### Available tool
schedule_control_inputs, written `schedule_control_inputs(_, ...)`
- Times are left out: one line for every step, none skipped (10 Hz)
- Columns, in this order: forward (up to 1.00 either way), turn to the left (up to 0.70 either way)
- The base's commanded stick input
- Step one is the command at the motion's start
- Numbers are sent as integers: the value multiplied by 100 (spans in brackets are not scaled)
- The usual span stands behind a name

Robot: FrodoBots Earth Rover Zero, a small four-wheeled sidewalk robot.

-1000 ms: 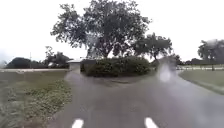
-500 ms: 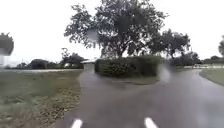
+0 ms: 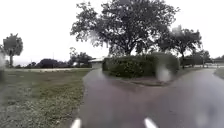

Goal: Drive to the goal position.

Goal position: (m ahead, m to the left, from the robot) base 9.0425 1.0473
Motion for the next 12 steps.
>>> schedule_control_inputs(85,0)
schedule_control_inputs(85,0)
schedule_control_inputs(85,0)
schedule_control_inputs(85,0)
schedule_control_inputs(85,0)
schedule_control_inputs(85,14)
schedule_control_inputs(85,34)
schedule_control_inputs(85,34)
schedule_control_inputs(85,34)
schedule_control_inputs(85,34)
schedule_control_inputs(85,0)
schedule_control_inputs(85,0)
